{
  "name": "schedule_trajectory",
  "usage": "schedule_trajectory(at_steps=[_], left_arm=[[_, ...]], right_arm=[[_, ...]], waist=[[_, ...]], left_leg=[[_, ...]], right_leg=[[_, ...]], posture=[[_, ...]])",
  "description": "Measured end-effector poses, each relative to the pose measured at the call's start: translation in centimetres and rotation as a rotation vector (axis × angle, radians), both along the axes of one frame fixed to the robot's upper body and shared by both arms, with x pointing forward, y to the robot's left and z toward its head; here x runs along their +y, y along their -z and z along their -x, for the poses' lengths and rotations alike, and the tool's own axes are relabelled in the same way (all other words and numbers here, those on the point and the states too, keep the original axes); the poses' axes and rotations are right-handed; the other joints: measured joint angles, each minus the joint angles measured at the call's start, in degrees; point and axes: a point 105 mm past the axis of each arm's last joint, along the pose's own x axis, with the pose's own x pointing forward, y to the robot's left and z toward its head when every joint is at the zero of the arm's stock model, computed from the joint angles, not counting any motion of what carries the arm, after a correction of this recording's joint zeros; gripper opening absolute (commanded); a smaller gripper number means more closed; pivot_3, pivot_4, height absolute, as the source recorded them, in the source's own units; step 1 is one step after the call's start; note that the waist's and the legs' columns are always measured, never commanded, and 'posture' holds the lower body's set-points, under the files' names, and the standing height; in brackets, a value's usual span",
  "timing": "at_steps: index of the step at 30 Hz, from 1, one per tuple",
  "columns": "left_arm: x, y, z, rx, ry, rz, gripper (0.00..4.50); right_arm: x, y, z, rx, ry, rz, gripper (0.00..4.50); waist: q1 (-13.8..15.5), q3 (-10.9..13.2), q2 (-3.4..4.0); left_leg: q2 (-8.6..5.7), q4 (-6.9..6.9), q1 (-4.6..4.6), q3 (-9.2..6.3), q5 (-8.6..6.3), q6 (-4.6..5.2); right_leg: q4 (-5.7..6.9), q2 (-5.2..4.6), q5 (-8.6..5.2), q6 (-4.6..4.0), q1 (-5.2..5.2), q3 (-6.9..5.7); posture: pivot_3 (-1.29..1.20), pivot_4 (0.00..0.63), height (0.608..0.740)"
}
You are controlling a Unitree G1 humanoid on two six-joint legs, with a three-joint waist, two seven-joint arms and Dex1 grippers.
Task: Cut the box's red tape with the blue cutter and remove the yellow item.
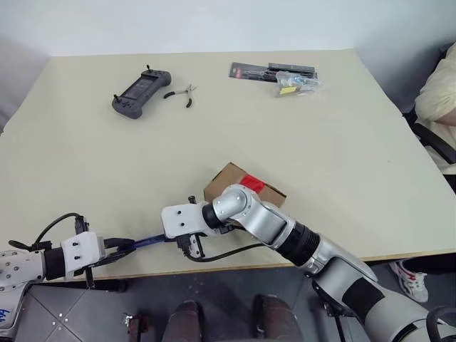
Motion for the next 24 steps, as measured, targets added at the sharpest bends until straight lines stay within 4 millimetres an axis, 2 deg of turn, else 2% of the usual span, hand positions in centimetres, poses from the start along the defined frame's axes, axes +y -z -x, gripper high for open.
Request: schedule_trajectory(at_steps=[2, 4, 17, 24], left_arm=[[0.0, 0.0, 0.0, 0.003, 0.007, -0.003, 0.42], [-0.1, 0.0, -0.1, 0.003, 0.010, -0.003, 0.42], [-0.4, -0.2, -0.6, 0.015, 0.010, 0.018, 0.42], [-0.5, -0.3, -0.8, 0.013, 0.011, 0.024, 0.42]], right_arm=[[-0.1, -1.3, 0.0, 0.009, -0.003, -0.042, 0.02], [-0.2, -1.7, -0.2, 0.001, 0.001, -0.049, 0.02], [-1.2, -0.1, -1.3, -0.033, 0.020, 0.023, 0.02], [-1.0, 0.2, -1.4, -0.069, -0.003, 0.024, 0.02]], waist=[[0.03, 0.00, 0.00], [0.01, 0.00, 0.00], [-0.03, 0.00, 0.01], [-0.11, 0.00, 0.01]], left_leg=[[0.00, 0.00, 0.00, 0.00, 0.00, 0.00], [0.00, 0.00, 0.01, 0.00, 0.00, 0.00], [0.00, 0.00, 0.01, 0.01, -0.01, -0.01], [0.01, 0.00, 0.03, 0.02, -0.03, -0.04]], right_leg=[[0.00, 0.00, 0.00, 0.00, 0.00, 0.01], [0.00, 0.00, 0.00, 0.00, 0.00, 0.01], [0.00, 0.00, 0.00, 0.00, 0.00, 0.00], [0.01, 0.01, 0.00, 0.00, 0.00, 0.01]], posture=[[0.00, 0.150, 0.740], [0.00, 0.150, 0.740], [0.00, 0.150, 0.740], [0.00, 0.150, 0.740]])
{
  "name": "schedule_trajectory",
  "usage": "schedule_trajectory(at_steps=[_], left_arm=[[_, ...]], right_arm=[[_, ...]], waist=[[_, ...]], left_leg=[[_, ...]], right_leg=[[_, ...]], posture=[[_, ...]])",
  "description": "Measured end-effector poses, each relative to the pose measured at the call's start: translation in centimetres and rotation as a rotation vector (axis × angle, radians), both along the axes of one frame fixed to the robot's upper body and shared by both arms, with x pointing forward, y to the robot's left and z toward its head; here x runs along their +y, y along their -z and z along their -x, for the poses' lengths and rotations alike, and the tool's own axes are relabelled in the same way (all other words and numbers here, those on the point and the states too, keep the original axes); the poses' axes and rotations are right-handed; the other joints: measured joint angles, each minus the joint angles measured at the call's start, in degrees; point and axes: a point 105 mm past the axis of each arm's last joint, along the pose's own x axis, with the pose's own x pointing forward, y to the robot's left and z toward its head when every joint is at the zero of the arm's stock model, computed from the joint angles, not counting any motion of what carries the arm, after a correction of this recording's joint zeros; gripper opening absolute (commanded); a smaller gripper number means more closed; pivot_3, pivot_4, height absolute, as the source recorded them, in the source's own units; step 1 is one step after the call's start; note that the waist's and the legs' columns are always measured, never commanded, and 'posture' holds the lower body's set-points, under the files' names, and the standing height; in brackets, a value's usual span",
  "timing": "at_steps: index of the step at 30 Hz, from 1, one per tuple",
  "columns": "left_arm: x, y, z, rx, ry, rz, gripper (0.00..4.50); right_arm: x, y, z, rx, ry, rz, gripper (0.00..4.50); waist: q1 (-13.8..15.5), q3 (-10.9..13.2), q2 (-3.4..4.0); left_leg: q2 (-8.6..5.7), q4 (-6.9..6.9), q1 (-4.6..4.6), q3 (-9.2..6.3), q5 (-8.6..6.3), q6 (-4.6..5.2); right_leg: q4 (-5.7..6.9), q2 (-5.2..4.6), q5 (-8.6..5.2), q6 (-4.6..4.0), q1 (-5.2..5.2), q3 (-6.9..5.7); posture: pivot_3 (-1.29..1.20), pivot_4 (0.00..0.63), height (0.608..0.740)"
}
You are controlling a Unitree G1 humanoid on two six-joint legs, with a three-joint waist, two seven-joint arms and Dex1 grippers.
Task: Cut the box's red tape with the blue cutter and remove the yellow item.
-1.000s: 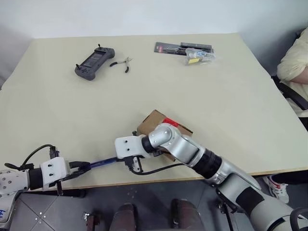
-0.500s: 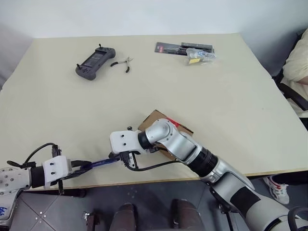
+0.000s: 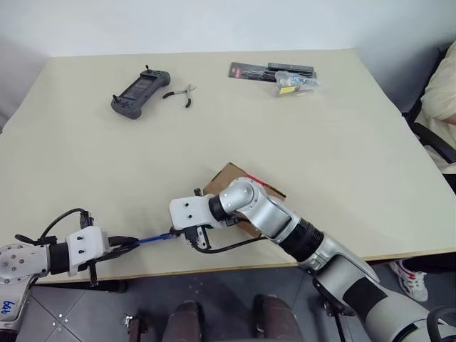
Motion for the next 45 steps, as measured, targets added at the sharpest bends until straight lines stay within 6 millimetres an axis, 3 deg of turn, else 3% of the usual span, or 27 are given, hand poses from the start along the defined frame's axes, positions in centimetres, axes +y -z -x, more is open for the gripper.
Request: schedule_trajectory(at_steps=[9, 17, 21, 26, 32, 40, 45], left_arm=[[-0.2, 0.2, 0.4, 0.011, 0.003, -0.005, 0.42], [-1.1, 0.6, 1.2, 0.107, -0.057, 0.041, 0.42], [-1.3, 0.6, 1.1, 0.153, -0.097, 0.058, 1.22], [-1.4, 0.6, 1.0, 0.163, -0.098, 0.068, 2.85], [-1.8, 0.8, 0.9, 0.178, -0.092, 0.073, 4.47], [-2.1, 1.5, 0.6, 0.200, -0.059, 0.088, 4.47], [-1.9, 1.7, 0.7, 0.210, -0.055, 0.090, 4.47]], right_arm=[[1.2, 0.2, 0.4, -0.008, -0.030, -0.012, 0.02], [0.8, 0.0, 0.5, -0.007, -0.042, 0.004, 0.02], [0.3, -0.3, 0.4, -0.006, -0.033, 0.009, 0.00], [-0.6, -1.1, -0.1, -0.023, -0.009, 0.002, 0.00], [-0.9, -1.4, -0.1, -0.023, -0.006, 0.003, 0.00], [-1.8, -1.0, -0.1, -0.008, 0.004, 0.024, 0.00], [-1.8, -1.0, 0.2, 0.000, -0.006, 0.020, 0.00]], waist=[[-0.02, 0.00, 0.00], [0.02, 0.00, 0.01], [0.07, 0.00, 0.04], [0.05, -0.01, 0.05], [0.06, -0.10, 0.25], [0.23, -0.62, 1.05], [0.14, -0.67, 1.13]], left_leg=[[0.01, 0.00, 0.01, 0.01, -0.04, -0.02], [0.03, 0.00, 0.02, 0.03, -0.14, 0.00], [0.04, 0.00, 0.04, 0.04, -0.14, 0.00], [0.04, 0.00, 0.06, 0.06, -0.16, -0.01], [0.04, 0.00, 0.06, 0.08, -0.17, 0.00], [0.03, 0.01, 0.19, 0.09, -0.21, 0.05], [0.03, 0.01, 0.35, 0.11, -0.24, 0.06]], right_leg=[[0.00, 0.00, 0.00, 0.00, 0.00, 0.01], [0.00, 0.01, 0.00, 0.01, 0.00, 0.00], [0.00, 0.02, 0.00, 0.00, 0.01, 0.00], [-0.01, 0.02, 0.00, 0.00, 0.01, 0.01], [-0.02, 0.02, 0.00, 0.00, 0.01, 0.01], [-0.06, 0.02, 0.00, 0.01, 0.17, 0.00], [-0.05, 0.02, 0.00, 0.01, 0.31, 0.02]], posture=[[0.00, 0.150, 0.740], [0.00, 0.150, 0.740], [0.00, 0.150, 0.740], [0.00, 0.150, 0.740], [0.00, 0.150, 0.740], [0.00, 0.150, 0.740], [0.00, 0.150, 0.740]])
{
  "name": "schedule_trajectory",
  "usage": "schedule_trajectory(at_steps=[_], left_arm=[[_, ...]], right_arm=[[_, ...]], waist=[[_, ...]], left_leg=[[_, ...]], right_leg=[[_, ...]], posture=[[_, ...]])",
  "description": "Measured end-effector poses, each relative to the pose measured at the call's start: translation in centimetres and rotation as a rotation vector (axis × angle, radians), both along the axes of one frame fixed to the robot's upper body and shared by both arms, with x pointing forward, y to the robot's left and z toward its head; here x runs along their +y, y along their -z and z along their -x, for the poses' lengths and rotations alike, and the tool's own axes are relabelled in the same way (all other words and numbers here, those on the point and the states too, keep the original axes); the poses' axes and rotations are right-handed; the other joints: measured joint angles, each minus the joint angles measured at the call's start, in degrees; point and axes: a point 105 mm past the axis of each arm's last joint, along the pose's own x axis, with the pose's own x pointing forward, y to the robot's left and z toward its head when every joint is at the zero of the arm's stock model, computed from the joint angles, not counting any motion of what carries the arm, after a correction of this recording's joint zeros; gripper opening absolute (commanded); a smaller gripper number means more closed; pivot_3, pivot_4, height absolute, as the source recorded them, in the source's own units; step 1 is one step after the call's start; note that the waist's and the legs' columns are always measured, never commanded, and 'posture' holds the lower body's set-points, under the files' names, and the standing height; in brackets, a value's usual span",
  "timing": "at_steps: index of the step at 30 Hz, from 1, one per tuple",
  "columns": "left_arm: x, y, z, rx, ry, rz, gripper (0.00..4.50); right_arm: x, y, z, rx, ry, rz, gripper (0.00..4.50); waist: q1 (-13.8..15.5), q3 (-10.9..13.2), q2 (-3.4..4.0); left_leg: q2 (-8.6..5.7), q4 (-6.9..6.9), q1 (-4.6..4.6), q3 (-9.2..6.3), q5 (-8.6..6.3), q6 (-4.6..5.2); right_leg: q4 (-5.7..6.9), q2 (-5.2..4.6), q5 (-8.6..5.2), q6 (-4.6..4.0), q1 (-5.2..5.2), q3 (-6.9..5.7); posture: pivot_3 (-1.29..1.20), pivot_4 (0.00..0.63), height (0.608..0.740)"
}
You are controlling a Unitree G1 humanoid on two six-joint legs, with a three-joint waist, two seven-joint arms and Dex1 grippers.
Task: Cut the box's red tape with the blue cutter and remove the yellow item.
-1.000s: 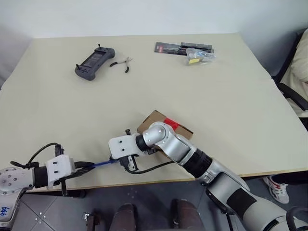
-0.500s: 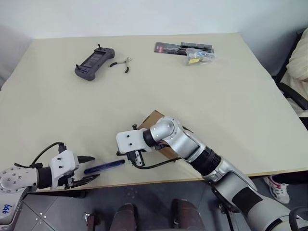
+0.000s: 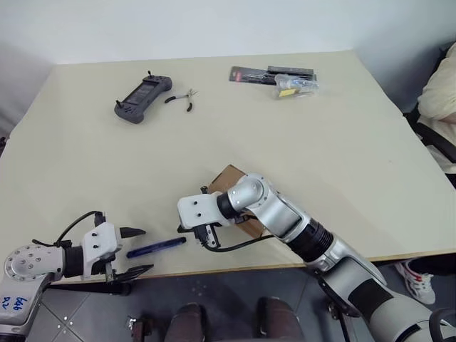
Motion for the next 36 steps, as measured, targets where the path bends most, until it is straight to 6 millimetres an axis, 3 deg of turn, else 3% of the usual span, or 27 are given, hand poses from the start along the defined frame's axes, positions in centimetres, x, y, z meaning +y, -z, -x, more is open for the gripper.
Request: schedule_trajectory(at_steps=[6, 7, 11, 21, 24, 33, 36], left_arm=[[0.1, 0.1, 0.2, 0.022, 0.004, -0.003, 4.47], [0.0, 0.1, 0.2, 0.026, 0.001, -0.004, 4.30], [-0.1, 0.1, 0.3, 0.031, -0.019, -0.009, 3.36], [0.1, 0.0, 0.6, 0.060, -0.052, -0.002, 0.53], [0.2, -0.1, 0.7, 0.060, -0.050, -0.007, 0.03], [0.3, 0.0, 0.9, 0.049, -0.037, -0.013, 0.03], [0.3, 0.0, 1.1, 0.046, -0.040, -0.019, 0.03]], right_arm=[[-0.1, -0.1, 0.3, -0.009, -0.023, 0.010, 0.00], [-0.1, -0.1, 0.3, -0.010, -0.025, 0.010, 0.00], [0.0, -0.2, 0.4, -0.016, -0.034, 0.005, 0.00], [0.2, -0.5, 0.6, -0.024, -0.054, 0.007, 0.00], [0.4, -0.5, 0.9, -0.052, -0.082, 0.028, 0.00], [1.6, 2.1, 1.4, -0.104, -0.152, 0.104, 0.00], [2.1, 1.9, 1.4, -0.102, -0.151, 0.085, 0.00]], waist=[[-0.11, -0.01, 0.01], [-0.12, -0.01, 0.01], [-0.10, -0.01, 0.01], [-0.44, -0.01, 0.00], [-0.70, -0.02, 0.00], [-1.11, -0.02, -0.01], [-1.34, -0.02, -0.01]], left_leg=[[0.04, -0.12, 0.36, 0.21, -0.13, -0.01], [0.04, -0.14, 0.40, 0.23, -0.13, -0.01], [0.06, -0.19, 0.48, 0.31, -0.13, -0.01], [0.10, -0.44, 0.63, 0.56, -0.17, -0.04], [0.12, -0.49, 0.68, 0.62, -0.20, -0.05], [0.13, -0.49, 0.67, 0.67, -0.22, -0.04], [0.14, -0.50, 0.69, 0.67, -0.23, -0.04]], right_leg=[[0.00, 0.00, 0.00, 0.00, 0.18, 0.01], [0.00, 0.00, 0.00, 0.00, 0.18, 0.03], [0.00, 0.00, 0.00, 0.00, 0.19, 0.09], [-0.07, 0.00, -0.01, -0.01, 0.11, 0.12], [-0.09, 0.00, -0.01, -0.01, 0.10, 0.11], [-0.12, 0.00, -0.01, -0.01, 0.08, 0.11], [-0.11, 0.00, -0.01, -0.01, 0.08, 0.11]], posture=[[0.00, 0.150, 0.740], [0.00, 0.150, 0.740], [0.00, 0.150, 0.740], [0.00, 0.150, 0.740], [0.00, 0.150, 0.740], [0.00, 0.150, 0.740], [0.00, 0.150, 0.740]])
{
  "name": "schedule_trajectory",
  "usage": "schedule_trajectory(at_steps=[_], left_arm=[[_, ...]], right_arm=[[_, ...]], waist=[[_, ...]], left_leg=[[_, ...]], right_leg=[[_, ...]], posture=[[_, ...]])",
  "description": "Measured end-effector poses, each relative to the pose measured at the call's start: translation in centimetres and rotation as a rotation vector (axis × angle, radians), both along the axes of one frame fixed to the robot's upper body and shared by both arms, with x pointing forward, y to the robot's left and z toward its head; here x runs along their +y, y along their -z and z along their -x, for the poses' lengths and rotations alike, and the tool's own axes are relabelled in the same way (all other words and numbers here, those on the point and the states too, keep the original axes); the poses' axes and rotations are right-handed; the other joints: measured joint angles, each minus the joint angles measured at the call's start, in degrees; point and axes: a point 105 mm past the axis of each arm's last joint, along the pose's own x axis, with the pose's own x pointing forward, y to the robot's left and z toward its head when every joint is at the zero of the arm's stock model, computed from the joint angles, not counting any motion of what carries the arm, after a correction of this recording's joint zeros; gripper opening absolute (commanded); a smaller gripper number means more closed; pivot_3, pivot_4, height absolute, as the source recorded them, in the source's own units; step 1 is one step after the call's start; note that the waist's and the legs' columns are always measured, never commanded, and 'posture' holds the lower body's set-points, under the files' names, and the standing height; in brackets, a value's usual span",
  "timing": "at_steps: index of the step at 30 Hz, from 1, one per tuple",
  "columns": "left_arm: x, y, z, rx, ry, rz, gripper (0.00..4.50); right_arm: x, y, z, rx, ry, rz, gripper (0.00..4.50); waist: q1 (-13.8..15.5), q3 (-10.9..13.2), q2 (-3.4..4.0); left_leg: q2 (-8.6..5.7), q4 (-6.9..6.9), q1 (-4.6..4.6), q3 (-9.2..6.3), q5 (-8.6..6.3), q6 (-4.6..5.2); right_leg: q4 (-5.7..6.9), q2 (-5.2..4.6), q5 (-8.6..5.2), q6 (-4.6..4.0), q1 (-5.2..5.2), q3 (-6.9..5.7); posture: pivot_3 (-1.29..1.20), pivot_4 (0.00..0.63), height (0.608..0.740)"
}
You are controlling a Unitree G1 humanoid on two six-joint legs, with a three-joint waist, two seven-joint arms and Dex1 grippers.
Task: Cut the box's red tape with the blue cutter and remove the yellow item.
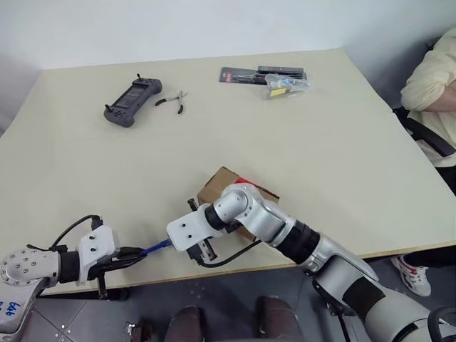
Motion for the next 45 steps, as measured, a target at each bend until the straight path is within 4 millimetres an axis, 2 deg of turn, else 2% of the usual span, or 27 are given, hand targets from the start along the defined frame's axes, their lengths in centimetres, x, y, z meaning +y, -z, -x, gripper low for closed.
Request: schedule_trajectory(at_steps=[10, 15, 21, 26, 34, 39, 42, 45], left_arm=[[-1.0, 0.0, 1.0, 0.064, 0.012, -0.004, 2.99], [-1.6, 0.1, 1.3, 0.083, 0.016, 0.022, 4.44], [-1.5, 0.0, 1.2, 0.104, -0.020, 0.121, 4.48], [-1.1, 0.3, 0.7, 0.062, -0.013, 0.188, 4.48], [-0.1, 0.3, -1.4, -0.062, -0.008, 0.179, 4.48], [0.4, 0.5, -1.4, -0.058, 0.017, 0.128, 4.48], [0.4, 0.5, -1.3, -0.053, 0.025, 0.120, 3.94], [0.5, 0.5, -1.3, -0.048, 0.025, 0.113, 3.01]], right_arm=[[-0.8, -1.6, -1.2, -0.003, 0.053, -0.049, 0.00], [-1.0, -2.7, -1.0, 0.003, 0.050, -0.081, 0.00], [-1.2, -4.0, -0.3, 0.030, 0.023, -0.117, 0.00], [-2.1, -3.9, -1.0, 0.038, 0.060, -0.110, 0.00], [-2.2, -4.0, -0.7, 0.044, 0.065, -0.115, 0.00], [-2.2, -4.0, -0.7, 0.046, 0.070, -0.116, 0.00], [-2.2, -4.0, -0.7, 0.046, 0.072, -0.118, 0.00], [-2.1, -4.0, -0.7, 0.046, 0.073, -0.120, 0.00]], waist=[[0.12, -0.03, 0.01], [1.05, -0.04, 0.00], [1.37, -0.04, 0.00], [1.39, -0.04, -0.01], [1.39, -0.04, -0.02], [1.21, -0.04, -0.03], [1.19, -0.04, -0.03], [1.02, -0.05, -0.03]], left_leg=[[0.01, 0.07, 0.00, 0.02, -0.05, 0.01], [0.02, 0.16, 0.00, 0.03, -0.05, 0.03], [0.03, 0.26, -0.05, 0.03, -0.05, 0.03], [0.03, 0.27, -0.06, 0.02, -0.05, 0.03], [0.04, 0.36, -0.10, 0.02, -0.04, 0.04], [0.05, 0.33, -0.08, 0.04, -0.04, 0.03], [0.05, 0.31, -0.07, 0.04, -0.05, 0.03], [0.06, 0.29, -0.07, 0.06, -0.10, 0.05]], right_leg=[[-0.01, 0.00, 0.00, -0.01, 0.02, 0.00], [0.00, 0.00, -0.01, -0.03, 0.04, 0.01], [0.01, 0.00, -0.02, -0.04, 0.04, 0.00], [0.01, 0.00, -0.02, -0.05, 0.04, -0.02], [0.05, 0.01, -0.04, -0.08, 0.04, -0.04], [0.06, 0.01, -0.04, -0.08, 0.03, -0.03], [0.06, 0.01, -0.04, -0.08, 0.02, -0.04], [0.05, 0.01, -0.04, -0.08, 0.01, -0.04]], posture=[[0.00, 0.150, 0.740], [0.00, 0.150, 0.740], [0.00, 0.150, 0.740], [0.00, 0.150, 0.740], [0.00, 0.150, 0.740], [0.00, 0.150, 0.740], [0.00, 0.150, 0.740], [0.00, 0.150, 0.740]])
